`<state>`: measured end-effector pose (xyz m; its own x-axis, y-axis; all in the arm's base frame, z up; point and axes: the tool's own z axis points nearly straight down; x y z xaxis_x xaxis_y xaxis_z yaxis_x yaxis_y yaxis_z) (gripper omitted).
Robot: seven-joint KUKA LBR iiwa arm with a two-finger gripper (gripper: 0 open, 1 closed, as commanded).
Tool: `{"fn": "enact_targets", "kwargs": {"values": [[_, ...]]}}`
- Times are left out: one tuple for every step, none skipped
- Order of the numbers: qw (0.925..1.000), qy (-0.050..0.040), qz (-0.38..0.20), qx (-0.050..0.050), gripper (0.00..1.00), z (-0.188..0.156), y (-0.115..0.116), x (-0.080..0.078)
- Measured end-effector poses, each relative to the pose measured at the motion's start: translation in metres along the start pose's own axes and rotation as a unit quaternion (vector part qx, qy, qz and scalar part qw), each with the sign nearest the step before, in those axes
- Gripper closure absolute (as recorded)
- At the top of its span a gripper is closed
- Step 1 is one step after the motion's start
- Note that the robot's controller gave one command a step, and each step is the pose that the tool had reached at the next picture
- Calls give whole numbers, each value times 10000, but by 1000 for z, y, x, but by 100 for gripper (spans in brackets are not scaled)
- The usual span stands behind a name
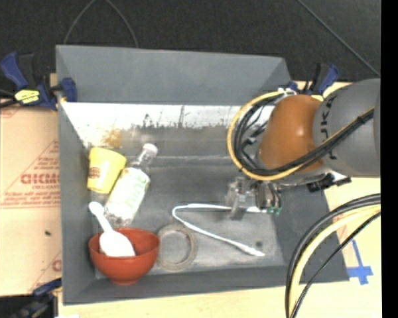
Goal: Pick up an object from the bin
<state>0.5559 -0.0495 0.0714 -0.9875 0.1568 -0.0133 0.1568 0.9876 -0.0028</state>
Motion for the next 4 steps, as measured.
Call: {"fn": "enact_targets", "kwargs": {"values": [[10000,16,-9,-1,100,-36,0,1],[10000,16,-9,-1,100,-36,0,1],[10000,16,-9,-1,100,-36,0,1],[10000,-53,-11,-5,100,-41,0,-4]]}}
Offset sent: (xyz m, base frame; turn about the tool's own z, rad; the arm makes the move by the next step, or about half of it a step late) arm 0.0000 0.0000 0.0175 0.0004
